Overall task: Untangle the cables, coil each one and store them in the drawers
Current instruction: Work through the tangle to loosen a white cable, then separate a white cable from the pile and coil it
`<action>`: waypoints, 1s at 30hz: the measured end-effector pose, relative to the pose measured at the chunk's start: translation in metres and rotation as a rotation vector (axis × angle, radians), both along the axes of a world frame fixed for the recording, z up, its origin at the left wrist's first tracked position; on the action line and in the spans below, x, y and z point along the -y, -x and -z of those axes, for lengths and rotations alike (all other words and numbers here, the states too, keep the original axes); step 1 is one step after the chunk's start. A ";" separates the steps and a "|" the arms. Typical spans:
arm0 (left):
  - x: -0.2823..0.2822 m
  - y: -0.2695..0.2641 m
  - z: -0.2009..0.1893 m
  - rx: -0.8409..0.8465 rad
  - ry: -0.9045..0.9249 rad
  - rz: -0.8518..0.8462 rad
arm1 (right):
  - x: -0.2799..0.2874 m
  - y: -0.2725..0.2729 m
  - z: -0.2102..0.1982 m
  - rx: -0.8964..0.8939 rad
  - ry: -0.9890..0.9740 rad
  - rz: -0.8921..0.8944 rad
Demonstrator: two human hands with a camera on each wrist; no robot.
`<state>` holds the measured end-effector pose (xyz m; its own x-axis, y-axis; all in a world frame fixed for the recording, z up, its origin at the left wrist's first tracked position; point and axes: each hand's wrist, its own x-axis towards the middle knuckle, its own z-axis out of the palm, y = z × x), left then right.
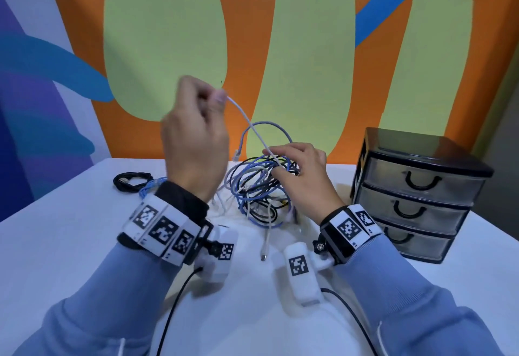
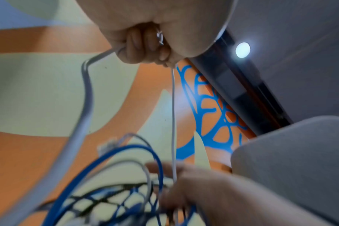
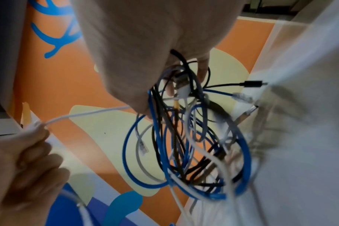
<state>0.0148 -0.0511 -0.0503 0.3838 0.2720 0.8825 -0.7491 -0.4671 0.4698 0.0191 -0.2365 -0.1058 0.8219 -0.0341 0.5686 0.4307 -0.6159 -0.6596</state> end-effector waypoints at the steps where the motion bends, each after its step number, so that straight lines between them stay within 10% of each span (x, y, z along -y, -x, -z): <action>1: -0.008 -0.003 -0.004 0.043 0.100 -0.020 | 0.004 -0.001 0.001 -0.017 0.004 0.026; 6: -0.042 -0.022 -0.013 -0.029 0.485 0.173 | 0.018 -0.005 0.004 -0.009 -0.043 0.174; 13: -0.021 -0.016 -0.006 -0.222 0.192 0.527 | 0.011 0.002 -0.004 0.065 -0.108 0.179; 16: -0.017 -0.014 -0.004 -0.197 0.114 0.572 | 0.002 0.013 -0.016 0.184 -0.297 -0.102; 20: -0.016 -0.008 -0.005 -0.104 0.092 0.522 | -0.021 0.027 -0.024 -0.180 -0.574 -0.570; 25: -0.025 -0.018 0.001 -0.068 0.026 0.257 | -0.013 0.023 -0.024 -0.377 -0.822 -0.699; 30: -0.025 -0.029 0.016 -0.377 -0.359 0.166 | -0.005 0.026 -0.031 -0.333 -1.031 -0.753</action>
